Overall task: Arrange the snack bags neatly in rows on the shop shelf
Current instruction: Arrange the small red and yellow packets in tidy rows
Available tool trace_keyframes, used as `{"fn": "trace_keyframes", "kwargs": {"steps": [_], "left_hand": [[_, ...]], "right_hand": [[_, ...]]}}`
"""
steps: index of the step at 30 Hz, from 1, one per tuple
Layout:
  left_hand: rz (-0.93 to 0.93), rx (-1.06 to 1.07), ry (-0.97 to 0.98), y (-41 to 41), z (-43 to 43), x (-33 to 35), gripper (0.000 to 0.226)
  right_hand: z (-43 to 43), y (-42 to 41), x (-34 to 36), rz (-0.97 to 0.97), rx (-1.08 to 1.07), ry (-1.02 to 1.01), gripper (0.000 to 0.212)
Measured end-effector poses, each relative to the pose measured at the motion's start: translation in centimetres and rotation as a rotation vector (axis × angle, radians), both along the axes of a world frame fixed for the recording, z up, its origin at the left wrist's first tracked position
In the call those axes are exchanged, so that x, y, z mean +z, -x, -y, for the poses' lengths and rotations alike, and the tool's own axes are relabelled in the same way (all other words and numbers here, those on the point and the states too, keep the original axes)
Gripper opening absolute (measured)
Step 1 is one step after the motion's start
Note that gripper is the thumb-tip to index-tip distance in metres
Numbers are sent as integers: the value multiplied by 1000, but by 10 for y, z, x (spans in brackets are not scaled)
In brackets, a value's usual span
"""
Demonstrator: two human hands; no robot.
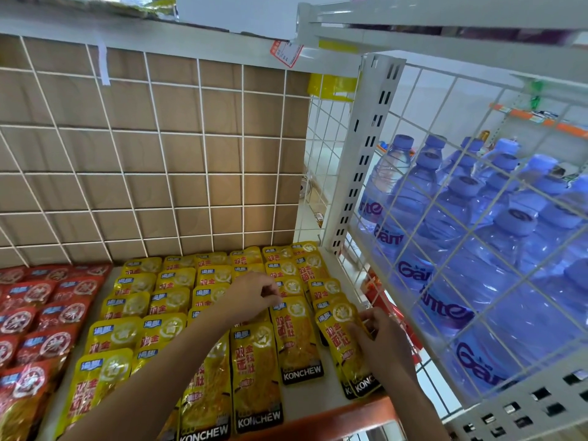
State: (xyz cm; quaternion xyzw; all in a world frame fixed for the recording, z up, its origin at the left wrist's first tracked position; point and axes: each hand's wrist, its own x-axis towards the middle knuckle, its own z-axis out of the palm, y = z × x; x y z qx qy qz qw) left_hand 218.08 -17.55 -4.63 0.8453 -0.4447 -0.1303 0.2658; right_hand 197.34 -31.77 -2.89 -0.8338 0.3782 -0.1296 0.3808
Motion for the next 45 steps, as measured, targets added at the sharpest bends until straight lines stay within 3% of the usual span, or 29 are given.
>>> {"fn": "trace_keyframes", "kwargs": {"steps": [10, 15, 25, 45], "left_hand": [[-25, 17, 16, 1, 0, 2, 9], [-23, 50, 124, 1, -7, 2, 13], [55, 19, -48, 1, -6, 4, 15], [-9, 28, -7, 2, -2, 3, 11]], "right_hand": [[-13, -5, 3, 137, 91, -119, 14], [-35, -17, -8, 43, 199, -6, 24], [-44, -18, -16, -57, 223, 122, 19], [-48, -18, -16, -99, 213, 101, 15]]}}
